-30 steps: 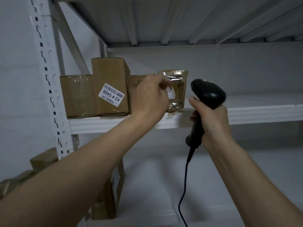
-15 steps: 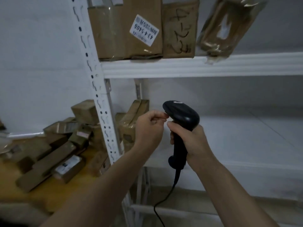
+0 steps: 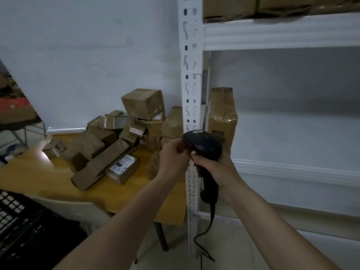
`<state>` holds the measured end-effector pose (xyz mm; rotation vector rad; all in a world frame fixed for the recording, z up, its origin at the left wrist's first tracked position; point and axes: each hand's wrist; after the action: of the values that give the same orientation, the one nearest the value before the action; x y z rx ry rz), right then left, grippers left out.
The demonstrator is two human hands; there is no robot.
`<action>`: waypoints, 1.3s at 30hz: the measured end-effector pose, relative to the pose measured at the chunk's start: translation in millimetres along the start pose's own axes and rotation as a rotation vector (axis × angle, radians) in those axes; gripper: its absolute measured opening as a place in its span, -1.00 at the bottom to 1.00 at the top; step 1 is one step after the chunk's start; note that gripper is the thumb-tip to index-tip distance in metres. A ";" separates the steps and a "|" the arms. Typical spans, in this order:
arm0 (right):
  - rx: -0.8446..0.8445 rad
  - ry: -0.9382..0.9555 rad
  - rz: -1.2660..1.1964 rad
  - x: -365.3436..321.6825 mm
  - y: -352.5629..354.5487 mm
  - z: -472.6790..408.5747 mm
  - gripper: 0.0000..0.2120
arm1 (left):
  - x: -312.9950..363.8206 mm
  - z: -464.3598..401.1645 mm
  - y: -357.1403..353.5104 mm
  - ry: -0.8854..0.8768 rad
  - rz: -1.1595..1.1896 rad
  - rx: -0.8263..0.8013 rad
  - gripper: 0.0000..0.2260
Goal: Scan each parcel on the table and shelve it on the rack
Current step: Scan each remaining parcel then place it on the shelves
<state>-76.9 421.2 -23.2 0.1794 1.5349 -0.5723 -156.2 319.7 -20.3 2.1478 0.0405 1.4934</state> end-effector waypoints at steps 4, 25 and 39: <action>0.015 -0.081 0.017 30.2 -49.1 -15.0 -0.87 | -46.5 -4.9 45.5 0.090 -0.025 -0.142 -0.75; 0.116 -0.314 0.016 135.0 -209.8 -77.8 -0.79 | -228.7 -32.5 210.7 0.475 -0.228 -0.324 -0.70; 0.153 -0.403 0.016 158.8 -220.1 -190.0 -0.82 | -285.8 -149.6 200.9 0.602 -0.369 -0.258 -0.43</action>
<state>-356.1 281.6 -134.4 0.1809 1.0997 -0.6693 -452.8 116.6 -143.3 1.3436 0.4072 1.7442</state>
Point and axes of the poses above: each hand's wrist, its own z-axis away from the middle knuckle, its own y-axis out of the back of the hand, x = y × z, and after that the axes turned 7 degrees about -z, right-handed
